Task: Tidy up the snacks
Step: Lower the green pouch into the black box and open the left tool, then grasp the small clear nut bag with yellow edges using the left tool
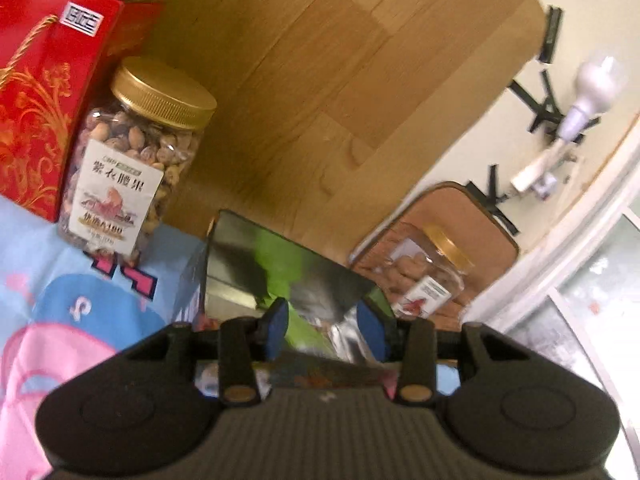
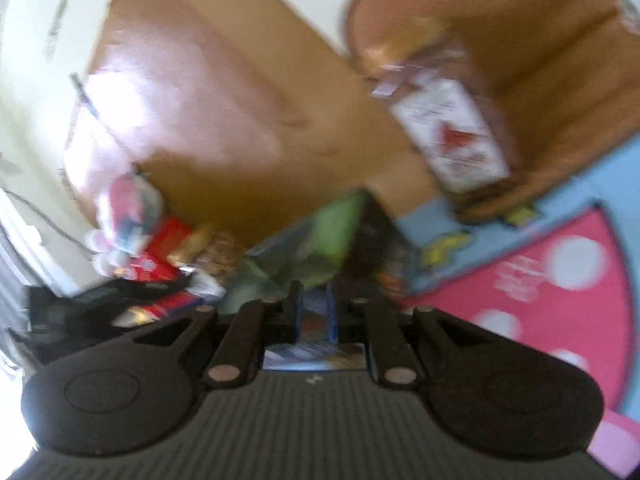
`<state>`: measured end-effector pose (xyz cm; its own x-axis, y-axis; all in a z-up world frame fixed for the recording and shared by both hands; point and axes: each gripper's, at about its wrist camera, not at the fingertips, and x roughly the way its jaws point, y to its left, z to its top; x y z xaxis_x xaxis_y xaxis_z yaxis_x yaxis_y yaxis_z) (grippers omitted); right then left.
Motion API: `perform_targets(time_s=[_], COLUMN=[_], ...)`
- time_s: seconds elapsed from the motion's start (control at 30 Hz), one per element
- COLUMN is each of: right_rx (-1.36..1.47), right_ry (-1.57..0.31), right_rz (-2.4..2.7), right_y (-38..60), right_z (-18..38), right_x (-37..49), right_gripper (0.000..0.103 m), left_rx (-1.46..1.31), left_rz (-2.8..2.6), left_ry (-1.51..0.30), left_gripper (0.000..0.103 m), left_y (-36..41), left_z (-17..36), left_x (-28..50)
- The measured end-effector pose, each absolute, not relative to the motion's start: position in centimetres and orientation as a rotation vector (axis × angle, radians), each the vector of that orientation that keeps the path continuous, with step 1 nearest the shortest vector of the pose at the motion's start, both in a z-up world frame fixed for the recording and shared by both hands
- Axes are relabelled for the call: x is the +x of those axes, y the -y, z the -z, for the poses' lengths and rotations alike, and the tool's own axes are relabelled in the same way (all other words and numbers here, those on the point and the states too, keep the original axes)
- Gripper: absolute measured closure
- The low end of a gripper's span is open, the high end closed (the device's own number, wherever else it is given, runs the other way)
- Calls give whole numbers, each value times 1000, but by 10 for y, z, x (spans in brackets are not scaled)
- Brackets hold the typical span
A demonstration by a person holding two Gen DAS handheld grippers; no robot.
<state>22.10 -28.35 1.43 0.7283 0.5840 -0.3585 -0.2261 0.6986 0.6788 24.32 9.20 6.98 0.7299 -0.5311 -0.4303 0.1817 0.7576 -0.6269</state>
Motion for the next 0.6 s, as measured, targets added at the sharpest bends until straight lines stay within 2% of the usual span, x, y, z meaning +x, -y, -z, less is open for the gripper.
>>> perform_targets(time_s=[0.07, 0.17, 0.23, 0.3, 0.33, 0.37, 0.43, 0.53, 0.57, 0.6], right_rx=[647, 654, 625, 589, 567, 542, 503, 514, 539, 564], right_ry=[-635, -684, -703, -721, -722, -731, -737, -743, -745, -751], right_rz=[-432, -386, -390, -401, -409, -429, -430, -449, -466, -481], right_y=[294, 304, 297, 288, 285, 281, 275, 280, 285, 290], right_z=[0, 19, 23, 26, 24, 23, 20, 13, 12, 13], right_x=[218, 220, 223, 227, 227, 226, 219, 203, 195, 189], right_gripper=[74, 72, 66, 63, 66, 76, 78, 86, 98, 101], left_rx=[-593, -583, -587, -603, -613, -626, -644, -619, -610, -605], left_rz=[475, 579, 608, 612, 603, 595, 596, 601, 608, 620], left_ry=[-654, -711, -760, -802, -821, -839, -864, -874, -879, -887], left_gripper=[64, 64, 64, 64, 64, 64, 64, 64, 64, 64], left_y=[-86, -61, -45, -36, -34, -32, -30, -24, -20, -15], left_z=[-71, -61, -50, -37, -32, -26, -19, -16, -15, -15], left_x=[232, 215, 209, 208, 208, 206, 204, 196, 194, 192])
